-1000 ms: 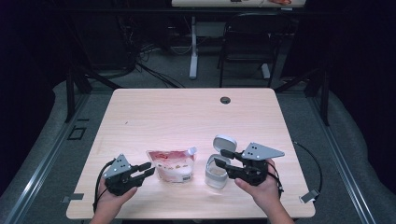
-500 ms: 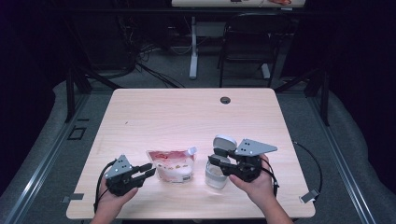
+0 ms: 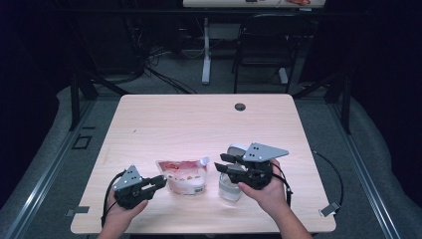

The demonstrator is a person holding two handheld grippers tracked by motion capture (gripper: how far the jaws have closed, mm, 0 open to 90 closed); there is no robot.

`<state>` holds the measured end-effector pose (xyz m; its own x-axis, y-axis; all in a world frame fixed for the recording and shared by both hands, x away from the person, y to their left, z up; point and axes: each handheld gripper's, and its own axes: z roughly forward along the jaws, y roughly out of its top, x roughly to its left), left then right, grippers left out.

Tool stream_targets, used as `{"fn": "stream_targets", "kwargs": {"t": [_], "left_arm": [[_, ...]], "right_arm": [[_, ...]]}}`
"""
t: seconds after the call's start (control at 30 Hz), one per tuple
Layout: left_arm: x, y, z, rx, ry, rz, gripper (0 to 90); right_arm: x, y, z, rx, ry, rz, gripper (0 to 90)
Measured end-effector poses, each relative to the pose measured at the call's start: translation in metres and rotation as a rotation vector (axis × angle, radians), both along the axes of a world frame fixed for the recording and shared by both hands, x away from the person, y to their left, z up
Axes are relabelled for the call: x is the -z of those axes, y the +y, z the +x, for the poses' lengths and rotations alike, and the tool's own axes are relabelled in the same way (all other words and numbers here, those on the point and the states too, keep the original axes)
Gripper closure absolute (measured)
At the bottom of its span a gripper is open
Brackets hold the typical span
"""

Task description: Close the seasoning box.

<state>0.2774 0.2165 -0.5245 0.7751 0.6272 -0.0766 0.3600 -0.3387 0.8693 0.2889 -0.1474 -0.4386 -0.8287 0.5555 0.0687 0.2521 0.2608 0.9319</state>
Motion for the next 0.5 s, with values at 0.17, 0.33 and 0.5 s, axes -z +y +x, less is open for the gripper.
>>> {"fn": "stream_targets", "kwargs": {"t": [0.17,0.33,0.5], "left_arm": [[-0.0005,-0.0003,0.0001,-0.004,0.0,0.007,80.2],[-0.0012,-0.0006,0.0,-0.006,-0.007,0.007,82.3],[-0.0009,-0.0023,0.0011,-0.014,-0.017,0.009,84.3]], "right_arm": [[-0.0011,0.0019,0.0006,-0.005,-0.002,-0.001,63.8],[-0.0043,0.0055,0.0012,-0.01,-0.009,-0.002,63.8],[-0.009,0.0093,0.0019,-0.02,-0.018,-0.004,63.8]]}}
